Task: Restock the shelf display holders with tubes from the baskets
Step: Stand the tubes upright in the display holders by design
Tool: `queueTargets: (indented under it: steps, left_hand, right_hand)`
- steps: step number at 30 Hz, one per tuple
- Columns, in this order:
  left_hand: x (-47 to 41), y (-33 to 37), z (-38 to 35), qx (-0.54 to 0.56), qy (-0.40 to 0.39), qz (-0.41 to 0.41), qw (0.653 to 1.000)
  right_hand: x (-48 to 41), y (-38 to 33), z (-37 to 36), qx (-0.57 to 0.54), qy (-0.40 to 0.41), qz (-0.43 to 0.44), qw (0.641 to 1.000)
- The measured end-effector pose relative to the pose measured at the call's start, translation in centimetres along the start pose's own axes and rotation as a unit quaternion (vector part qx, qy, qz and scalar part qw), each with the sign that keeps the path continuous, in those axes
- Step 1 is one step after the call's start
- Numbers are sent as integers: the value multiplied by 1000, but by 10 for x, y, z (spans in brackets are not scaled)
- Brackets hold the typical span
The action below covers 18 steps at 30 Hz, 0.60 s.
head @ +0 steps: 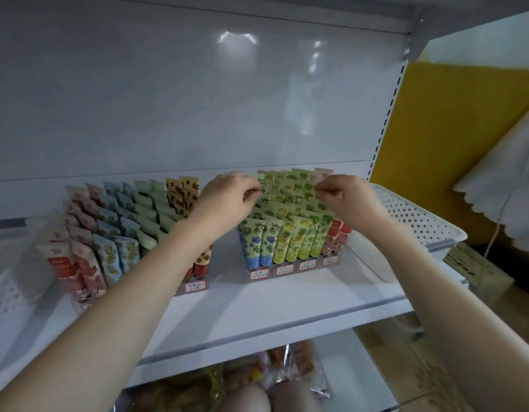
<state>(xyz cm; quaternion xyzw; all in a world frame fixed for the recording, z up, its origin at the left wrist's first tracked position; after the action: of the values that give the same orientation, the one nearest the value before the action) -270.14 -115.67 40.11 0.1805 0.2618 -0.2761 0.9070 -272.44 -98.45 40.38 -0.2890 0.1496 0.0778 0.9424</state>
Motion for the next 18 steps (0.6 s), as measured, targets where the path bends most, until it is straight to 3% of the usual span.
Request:
queueTargets:
  steps: [9, 18]
  left_hand:
    - [8, 43, -15, -7, -15, -43, 999]
    - [-12, 40, -46, -24, -54, -68, 996]
  right_hand:
    - [32, 19, -8, 19, -16, -11, 1000]
    - [17, 11, -37, 39, 2, 21, 999]
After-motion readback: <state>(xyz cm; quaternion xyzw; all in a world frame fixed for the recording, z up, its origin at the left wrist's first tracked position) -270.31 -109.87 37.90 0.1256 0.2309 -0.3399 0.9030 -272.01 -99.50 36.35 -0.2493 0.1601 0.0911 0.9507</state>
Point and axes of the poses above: each hand's wrist, its own x-axis away from the middle knuckle, its own z-axis out of the back of the hand, y = z × x, the point moved 9 cm from there along -x, towards the middle knuckle, and after that the axes turned 15 degrees about -z, right-handed, at the moved point
